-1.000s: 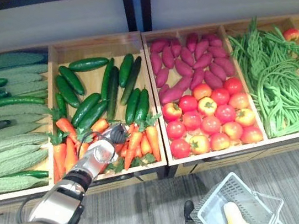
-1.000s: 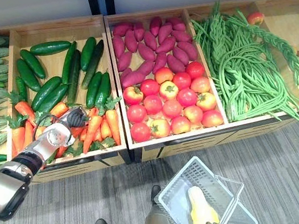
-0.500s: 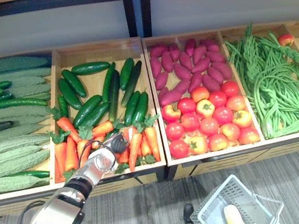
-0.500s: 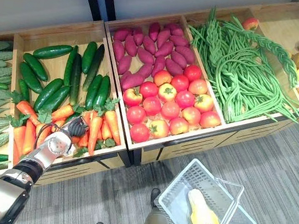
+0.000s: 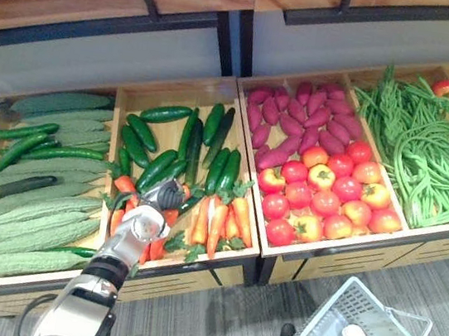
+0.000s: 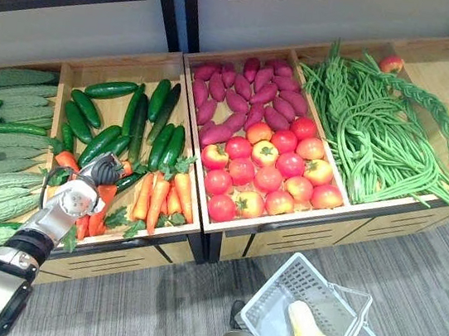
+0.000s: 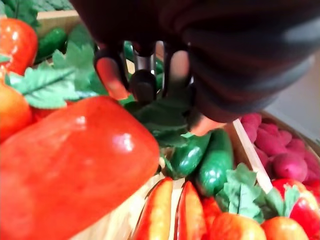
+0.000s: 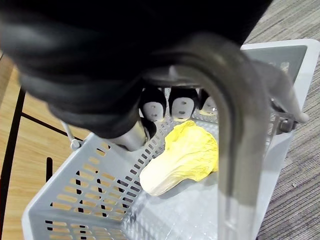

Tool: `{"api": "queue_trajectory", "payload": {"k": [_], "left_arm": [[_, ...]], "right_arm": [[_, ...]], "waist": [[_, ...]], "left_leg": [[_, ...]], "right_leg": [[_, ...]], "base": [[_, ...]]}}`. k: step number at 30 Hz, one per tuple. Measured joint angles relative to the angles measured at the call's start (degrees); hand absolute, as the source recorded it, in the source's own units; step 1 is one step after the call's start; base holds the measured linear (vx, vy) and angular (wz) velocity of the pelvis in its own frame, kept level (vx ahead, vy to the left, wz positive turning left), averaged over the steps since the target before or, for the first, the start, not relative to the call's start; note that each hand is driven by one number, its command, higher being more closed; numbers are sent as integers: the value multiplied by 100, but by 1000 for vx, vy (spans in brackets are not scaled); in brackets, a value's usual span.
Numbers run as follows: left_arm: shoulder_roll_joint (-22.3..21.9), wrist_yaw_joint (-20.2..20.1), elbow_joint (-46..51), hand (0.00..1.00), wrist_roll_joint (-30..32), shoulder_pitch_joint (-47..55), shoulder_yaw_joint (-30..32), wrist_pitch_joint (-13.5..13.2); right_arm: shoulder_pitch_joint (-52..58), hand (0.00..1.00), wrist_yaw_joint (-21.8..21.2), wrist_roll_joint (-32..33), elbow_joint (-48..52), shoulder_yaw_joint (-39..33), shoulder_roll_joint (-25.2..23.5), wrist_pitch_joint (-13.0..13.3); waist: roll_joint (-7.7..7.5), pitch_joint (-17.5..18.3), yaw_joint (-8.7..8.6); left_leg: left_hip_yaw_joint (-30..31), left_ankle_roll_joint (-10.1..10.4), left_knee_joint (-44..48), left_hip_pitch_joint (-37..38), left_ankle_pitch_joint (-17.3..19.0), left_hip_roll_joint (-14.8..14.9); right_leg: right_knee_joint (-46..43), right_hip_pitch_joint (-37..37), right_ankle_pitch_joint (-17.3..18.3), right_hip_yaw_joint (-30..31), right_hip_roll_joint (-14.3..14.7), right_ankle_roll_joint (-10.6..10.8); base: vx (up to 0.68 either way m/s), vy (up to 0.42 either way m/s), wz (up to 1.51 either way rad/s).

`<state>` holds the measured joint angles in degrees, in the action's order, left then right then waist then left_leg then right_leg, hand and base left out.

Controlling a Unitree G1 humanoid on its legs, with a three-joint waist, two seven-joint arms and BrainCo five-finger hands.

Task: Pick vegetable in the basket

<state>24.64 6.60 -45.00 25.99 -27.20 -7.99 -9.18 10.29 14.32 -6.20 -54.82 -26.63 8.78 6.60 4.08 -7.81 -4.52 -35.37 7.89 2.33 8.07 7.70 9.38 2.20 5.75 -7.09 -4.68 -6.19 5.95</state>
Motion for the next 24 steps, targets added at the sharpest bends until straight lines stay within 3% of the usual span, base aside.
{"api": "queue_trajectory", "payload": {"k": [9,19,24], "left_arm": [[55,2,612,100,0,0,74,50],[323,-1,1367,100,-1,-1,-76,26],[563,-15,1967,100,-112,-9,-353,-154]], "right_arm": [[150,100,23,2,10,-181,-152,-2],[162,100,30,1,10,-344,-207,-8],[122,100,35,-195,18,-696,-93,-20]], "waist": [[-45,251,14],[-45,257,24],[-71,274,15]], "left_leg": [[138,11,-122,14,-74,-11],[160,10,-130,90,-76,-10],[129,6,-127,59,-73,-46]], "right_leg": [[160,-118,-13,-155,0,10],[210,-235,-26,-187,7,-3],[380,-246,-145,-85,10,-12]], "base": [[-42,-39,8],[-58,-44,2],[-63,-34,-7]]}}
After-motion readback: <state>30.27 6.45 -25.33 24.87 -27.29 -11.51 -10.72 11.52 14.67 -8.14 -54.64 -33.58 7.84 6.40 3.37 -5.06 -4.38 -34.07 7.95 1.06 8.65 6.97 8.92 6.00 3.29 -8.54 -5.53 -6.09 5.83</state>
